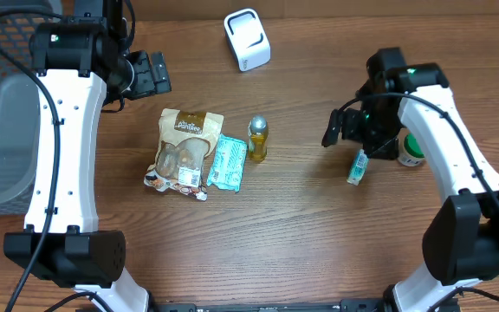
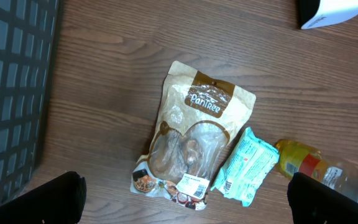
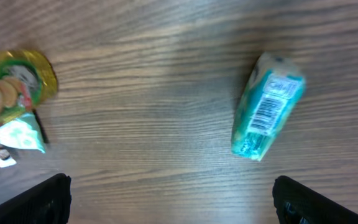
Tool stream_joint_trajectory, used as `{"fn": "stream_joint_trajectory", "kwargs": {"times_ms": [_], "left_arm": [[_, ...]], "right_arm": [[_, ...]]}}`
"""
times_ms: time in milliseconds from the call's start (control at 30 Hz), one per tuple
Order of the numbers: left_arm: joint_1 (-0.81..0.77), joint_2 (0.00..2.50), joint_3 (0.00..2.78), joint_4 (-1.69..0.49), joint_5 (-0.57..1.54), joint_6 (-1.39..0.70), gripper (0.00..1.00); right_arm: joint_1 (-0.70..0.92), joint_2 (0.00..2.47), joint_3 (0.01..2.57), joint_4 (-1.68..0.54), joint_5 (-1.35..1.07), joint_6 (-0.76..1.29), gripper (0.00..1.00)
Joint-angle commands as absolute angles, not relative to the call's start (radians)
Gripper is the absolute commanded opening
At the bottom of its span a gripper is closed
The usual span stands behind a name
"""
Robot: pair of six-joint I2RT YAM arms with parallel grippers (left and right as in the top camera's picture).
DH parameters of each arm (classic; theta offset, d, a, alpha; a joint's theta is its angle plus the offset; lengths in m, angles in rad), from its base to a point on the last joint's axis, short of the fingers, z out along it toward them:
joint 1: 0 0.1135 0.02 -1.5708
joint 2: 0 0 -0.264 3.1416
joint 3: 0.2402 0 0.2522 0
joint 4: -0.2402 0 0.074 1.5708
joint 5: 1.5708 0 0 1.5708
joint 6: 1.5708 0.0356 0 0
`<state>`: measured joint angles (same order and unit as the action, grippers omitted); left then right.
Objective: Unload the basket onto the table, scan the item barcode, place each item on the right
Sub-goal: 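Release the jar and move the right gripper left above the Kleenex pack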
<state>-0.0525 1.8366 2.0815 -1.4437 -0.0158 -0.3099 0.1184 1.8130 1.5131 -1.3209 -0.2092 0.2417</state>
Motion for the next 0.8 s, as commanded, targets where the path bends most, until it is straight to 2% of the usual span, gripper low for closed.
{"fn": "stream_joint_trajectory", "kwargs": {"times_ms": [0, 767], "left_arm": [[-0.052, 1.838, 2.096, -1.439, -0.010, -0.299, 1.00], [-0.052, 1.838, 2.096, -1.440, -0.010, -0.299, 0.99]], "right_arm": [[0.123, 1.800, 1.473, -1.302, -0.215, 0.239, 1.00], [0.123, 1.800, 1.424, -1.243, -0.215, 0.239, 1.00]]}}
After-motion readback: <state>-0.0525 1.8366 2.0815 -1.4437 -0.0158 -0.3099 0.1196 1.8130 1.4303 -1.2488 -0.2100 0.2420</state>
